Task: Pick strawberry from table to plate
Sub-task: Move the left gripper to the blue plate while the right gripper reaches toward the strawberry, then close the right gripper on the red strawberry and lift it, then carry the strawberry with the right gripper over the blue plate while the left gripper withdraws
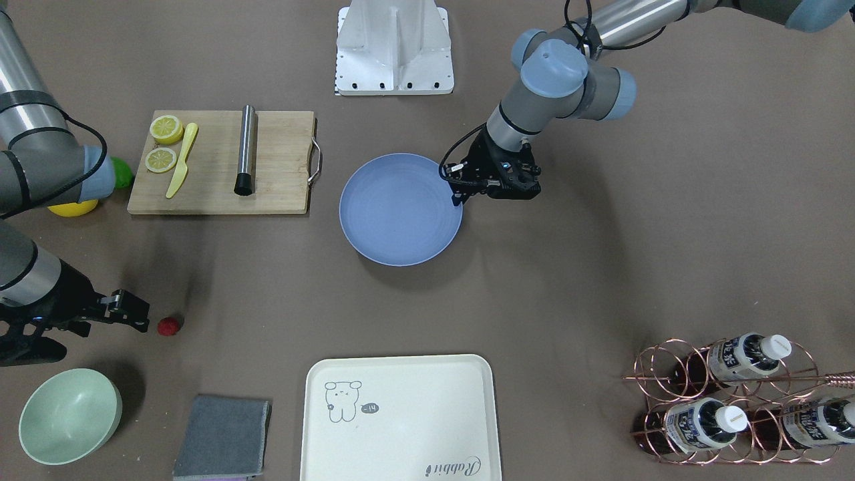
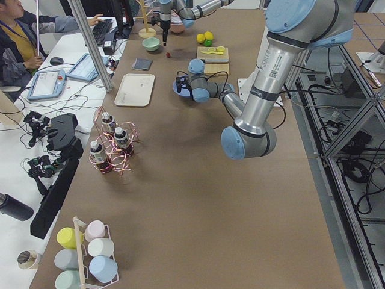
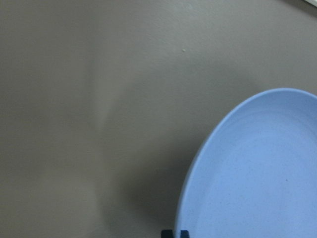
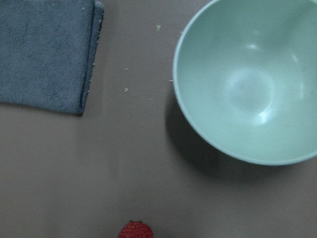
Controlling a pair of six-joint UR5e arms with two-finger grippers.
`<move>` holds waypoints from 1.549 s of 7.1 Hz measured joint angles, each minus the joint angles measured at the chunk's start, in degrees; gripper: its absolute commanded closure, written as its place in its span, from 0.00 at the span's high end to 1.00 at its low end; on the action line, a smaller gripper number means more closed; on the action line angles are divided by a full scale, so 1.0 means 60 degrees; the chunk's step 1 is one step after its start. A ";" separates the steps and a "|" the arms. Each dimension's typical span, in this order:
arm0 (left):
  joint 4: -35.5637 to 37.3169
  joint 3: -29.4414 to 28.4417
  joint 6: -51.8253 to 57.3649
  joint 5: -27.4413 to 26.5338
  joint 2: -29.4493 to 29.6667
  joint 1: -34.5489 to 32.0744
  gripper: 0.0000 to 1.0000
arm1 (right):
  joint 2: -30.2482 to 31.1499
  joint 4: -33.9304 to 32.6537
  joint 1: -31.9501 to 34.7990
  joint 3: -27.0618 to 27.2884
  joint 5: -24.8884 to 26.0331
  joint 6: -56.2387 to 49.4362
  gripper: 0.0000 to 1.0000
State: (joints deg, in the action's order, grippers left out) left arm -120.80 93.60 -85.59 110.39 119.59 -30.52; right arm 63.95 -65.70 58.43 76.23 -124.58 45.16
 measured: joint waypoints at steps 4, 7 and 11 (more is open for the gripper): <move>0.0022 -0.0372 -0.0115 -0.0145 0.0379 0.0133 0.00 | -0.0459 0.0337 -0.0768 -0.0555 0.0698 0.0616 0.07; 0.0031 -0.0322 -0.0131 -0.0153 0.0343 0.0125 0.96 | -0.0510 0.0369 -0.0863 -0.0696 0.0760 0.0571 0.00; 0.0104 0.0385 0.0127 0.0681 -0.0366 -0.1130 0.96 | -0.1666 0.0120 -0.1507 -0.0014 0.0674 0.2545 0.00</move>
State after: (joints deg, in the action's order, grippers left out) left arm -120.18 95.91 -84.83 114.47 117.39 -37.30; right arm 53.96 -64.98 49.38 76.15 -120.54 60.43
